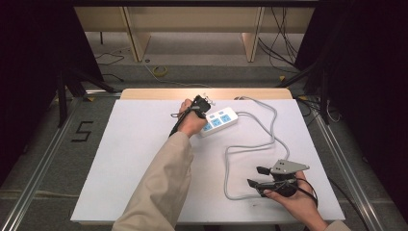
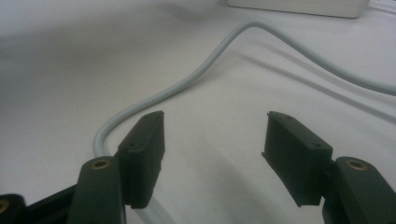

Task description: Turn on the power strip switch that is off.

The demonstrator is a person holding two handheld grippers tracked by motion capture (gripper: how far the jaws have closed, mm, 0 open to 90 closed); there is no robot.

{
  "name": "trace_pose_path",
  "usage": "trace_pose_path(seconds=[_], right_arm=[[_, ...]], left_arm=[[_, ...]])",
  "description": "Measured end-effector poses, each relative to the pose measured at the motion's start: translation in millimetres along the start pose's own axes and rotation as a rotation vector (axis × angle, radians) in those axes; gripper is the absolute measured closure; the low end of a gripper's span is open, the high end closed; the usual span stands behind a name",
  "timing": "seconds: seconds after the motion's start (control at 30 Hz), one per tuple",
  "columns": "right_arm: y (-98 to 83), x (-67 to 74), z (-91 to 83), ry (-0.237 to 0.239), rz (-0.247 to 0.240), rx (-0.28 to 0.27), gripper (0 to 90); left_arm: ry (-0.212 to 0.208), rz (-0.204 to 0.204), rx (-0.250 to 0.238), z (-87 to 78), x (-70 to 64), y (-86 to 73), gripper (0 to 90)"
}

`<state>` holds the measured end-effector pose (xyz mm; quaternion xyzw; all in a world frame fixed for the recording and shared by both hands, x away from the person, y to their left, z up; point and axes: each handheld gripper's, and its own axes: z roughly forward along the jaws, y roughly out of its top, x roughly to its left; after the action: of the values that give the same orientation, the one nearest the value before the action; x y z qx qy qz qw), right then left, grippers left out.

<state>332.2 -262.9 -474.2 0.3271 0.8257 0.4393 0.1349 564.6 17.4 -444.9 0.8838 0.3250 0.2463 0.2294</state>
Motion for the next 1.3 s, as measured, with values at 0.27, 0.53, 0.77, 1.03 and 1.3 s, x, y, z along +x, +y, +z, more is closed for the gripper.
trace_pose_path(seconds=[0.27, 0.53, 0.77, 1.03, 1.3], right_arm=[[0.0, 0.0, -0.2, 0.001, 0.001, -0.001, 38.9], [0.1, 0.3, 0.0, 0.001, -0.001, 0.0, 38.9], [0.0, 0.2, 0.2, 0.0, -0.002, 0.002, 39.0], [0.0, 0.0, 0.4, 0.001, -0.002, 0.002, 39.0], [-0.2, -0.4, 0.7, 0.0, -0.002, 0.003, 39.0]], left_arm=[[-0.002, 0.001, -0.001, 2.9, -1.0, -0.4, 89.9], [-0.001, 0.008, 0.004, 2.9, -1.5, -0.4, 89.9], [0.004, 0.027, 0.015, 2.8, -2.2, 0.3, 89.9], [-0.007, 0.014, 0.015, 2.1, -0.2, -0.6, 90.0], [-0.002, 0.004, 0.012, 3.0, -3.8, 2.3, 90.0]])
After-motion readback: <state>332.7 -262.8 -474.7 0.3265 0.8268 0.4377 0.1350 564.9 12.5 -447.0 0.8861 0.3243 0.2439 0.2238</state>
